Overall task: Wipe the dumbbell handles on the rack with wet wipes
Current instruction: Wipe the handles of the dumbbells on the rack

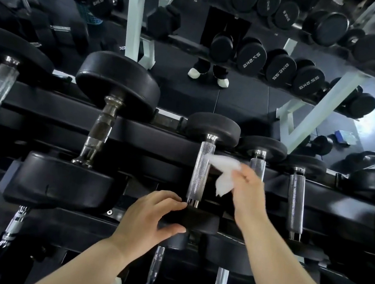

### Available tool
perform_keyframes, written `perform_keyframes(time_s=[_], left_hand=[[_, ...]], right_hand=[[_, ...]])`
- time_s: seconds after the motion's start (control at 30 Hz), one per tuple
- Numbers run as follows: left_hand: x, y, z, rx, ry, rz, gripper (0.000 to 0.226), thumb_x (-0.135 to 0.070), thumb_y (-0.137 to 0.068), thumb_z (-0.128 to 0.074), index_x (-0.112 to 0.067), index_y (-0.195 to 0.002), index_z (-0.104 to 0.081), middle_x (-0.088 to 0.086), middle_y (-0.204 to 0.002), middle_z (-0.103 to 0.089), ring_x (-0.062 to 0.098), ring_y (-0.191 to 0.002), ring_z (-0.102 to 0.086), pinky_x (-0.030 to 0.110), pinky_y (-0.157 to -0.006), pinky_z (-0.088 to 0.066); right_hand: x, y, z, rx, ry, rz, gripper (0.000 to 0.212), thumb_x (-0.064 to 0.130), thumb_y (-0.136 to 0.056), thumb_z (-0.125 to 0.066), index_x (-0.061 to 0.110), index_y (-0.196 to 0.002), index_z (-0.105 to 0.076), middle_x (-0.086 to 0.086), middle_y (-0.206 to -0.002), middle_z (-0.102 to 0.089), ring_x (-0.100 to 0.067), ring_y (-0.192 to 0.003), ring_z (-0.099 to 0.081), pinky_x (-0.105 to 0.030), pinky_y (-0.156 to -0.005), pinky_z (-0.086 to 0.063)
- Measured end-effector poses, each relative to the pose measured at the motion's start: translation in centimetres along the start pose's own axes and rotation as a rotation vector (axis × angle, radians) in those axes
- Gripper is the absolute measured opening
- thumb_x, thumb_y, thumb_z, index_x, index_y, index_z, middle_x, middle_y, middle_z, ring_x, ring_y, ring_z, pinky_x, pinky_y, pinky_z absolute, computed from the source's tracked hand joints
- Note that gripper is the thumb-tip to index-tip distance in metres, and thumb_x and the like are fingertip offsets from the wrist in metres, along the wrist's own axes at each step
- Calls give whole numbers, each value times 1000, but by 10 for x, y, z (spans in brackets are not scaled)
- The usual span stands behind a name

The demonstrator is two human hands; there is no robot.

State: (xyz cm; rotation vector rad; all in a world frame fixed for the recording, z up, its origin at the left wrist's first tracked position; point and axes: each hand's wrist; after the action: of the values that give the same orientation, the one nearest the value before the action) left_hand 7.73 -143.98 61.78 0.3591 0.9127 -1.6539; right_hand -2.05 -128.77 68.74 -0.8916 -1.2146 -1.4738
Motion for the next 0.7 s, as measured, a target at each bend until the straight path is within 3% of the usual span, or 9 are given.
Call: perform_keyframes(time_s=[0.07,0.17,0.33,0.43,0.47,0.57,0.7], left_hand=[[0,0,1,0,2,-7,35,-49,-72,-52,-32,-102,-51,-8,-97,-66,4,-96,-52,20,-74,-49],[0,0,1,8,-5,-7,34,-49,-72,-53,-32,-101,-51,-9,-96,-65,3,-94,-52,20,-74,-49],[0,-2,1,33,22,10,34,-47,-72,-54,-31,-101,-51,-6,-96,-66,4,-95,-52,23,-75,-48],[-1,-2,2,52,15,-2,34,-47,-72,-53,-30,-101,-51,-6,-95,-67,5,-95,-51,23,-76,-47],[-1,-3,2,55,13,0,34,-48,-72,-53,-31,-102,-51,-6,-95,-67,5,-95,-51,22,-76,-47],[0,-3,3,62,18,3,35,-49,-72,-53,-31,-102,-51,-7,-95,-66,4,-94,-52,22,-75,-48],[0,-4,4,68,38,11,34,-49,-71,-55,-32,-101,-52,-7,-94,-66,5,-94,-52,23,-72,-49]], right_hand=[[6,-17,-3,-140,-228,-191,28,-3,-90,-37,16,-84,-57,-7,-81,-59,-17,-76,-54,-27,-78,-44],[8,-25,-18,-80,-412,-303,27,-1,-93,-36,14,-79,-53,-4,-76,-56,-14,-69,-53,-25,-69,-45],[-5,-15,-20,117,-151,-322,20,-2,-92,-35,3,-89,-54,-12,-65,-55,-17,-59,-55,-28,-73,-49],[-8,-3,-11,265,-75,-385,21,-2,-93,-38,4,-78,-51,-11,-61,-55,-10,-42,-57,-20,-51,-51],[-6,-4,-11,277,-49,-390,21,-3,-93,-39,3,-78,-51,-12,-62,-54,-12,-43,-58,-21,-51,-51],[-3,-23,-18,98,-57,-345,22,-5,-89,-40,7,-78,-55,-9,-70,-56,-21,-65,-56,-35,-75,-49],[-4,-26,-25,9,52,-263,21,0,-88,-41,14,-79,-54,-7,-73,-57,-23,-76,-52,-37,-78,-46]])
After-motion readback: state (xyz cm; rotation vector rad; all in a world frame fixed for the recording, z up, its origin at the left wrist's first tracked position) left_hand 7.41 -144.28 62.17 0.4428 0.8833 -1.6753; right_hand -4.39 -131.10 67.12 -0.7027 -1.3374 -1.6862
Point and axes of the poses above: each hand's wrist, its own y-axis away from the middle knuckle, its own z-axis out of the back of the hand, x = y × z
